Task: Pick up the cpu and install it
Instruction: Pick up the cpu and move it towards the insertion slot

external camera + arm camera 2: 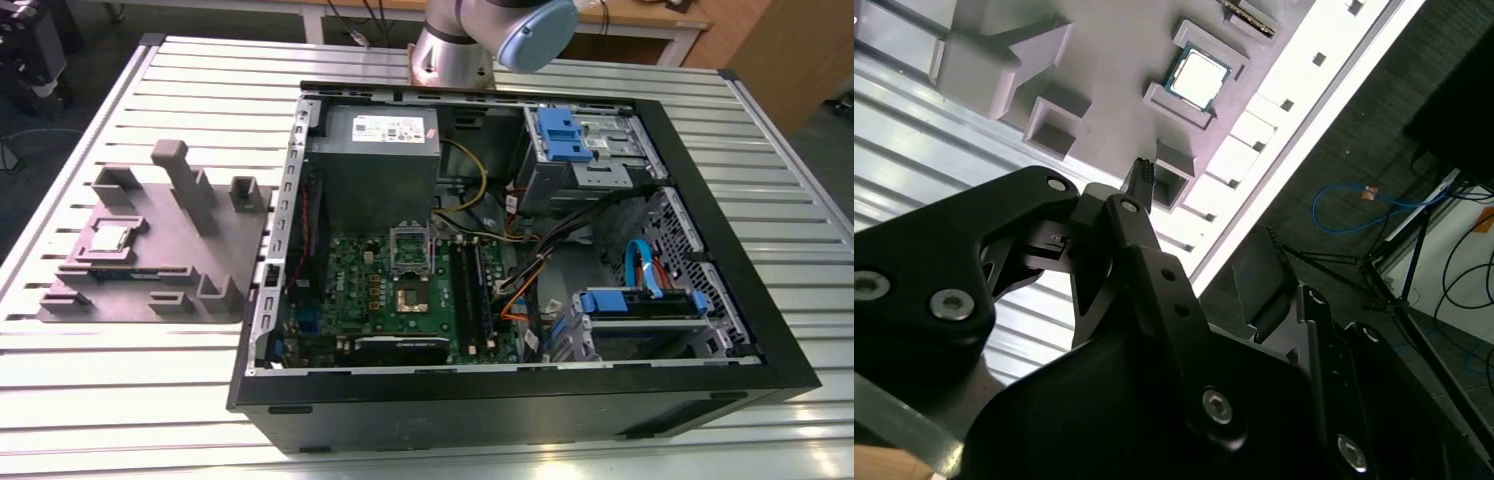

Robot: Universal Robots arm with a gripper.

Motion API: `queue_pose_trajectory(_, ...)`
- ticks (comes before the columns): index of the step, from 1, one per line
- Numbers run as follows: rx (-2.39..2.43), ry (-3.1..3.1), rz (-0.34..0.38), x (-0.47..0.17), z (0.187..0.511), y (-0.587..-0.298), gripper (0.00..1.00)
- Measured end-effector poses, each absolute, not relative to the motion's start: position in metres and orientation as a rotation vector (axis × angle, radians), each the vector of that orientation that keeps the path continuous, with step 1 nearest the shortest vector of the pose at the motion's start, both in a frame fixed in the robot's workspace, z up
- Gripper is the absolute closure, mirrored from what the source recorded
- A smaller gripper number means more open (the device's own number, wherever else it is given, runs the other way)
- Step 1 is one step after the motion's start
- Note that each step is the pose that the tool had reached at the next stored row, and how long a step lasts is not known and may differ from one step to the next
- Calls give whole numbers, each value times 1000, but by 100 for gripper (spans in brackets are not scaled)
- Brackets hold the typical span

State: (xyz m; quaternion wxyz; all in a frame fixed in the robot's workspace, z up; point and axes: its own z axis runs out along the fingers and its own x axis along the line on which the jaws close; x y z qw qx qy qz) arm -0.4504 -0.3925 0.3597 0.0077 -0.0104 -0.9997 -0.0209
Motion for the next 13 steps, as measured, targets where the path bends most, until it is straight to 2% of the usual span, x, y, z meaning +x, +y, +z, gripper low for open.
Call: queue_pose_trajectory(13, -32, -3125, -66, -450, 352, -393, 41)
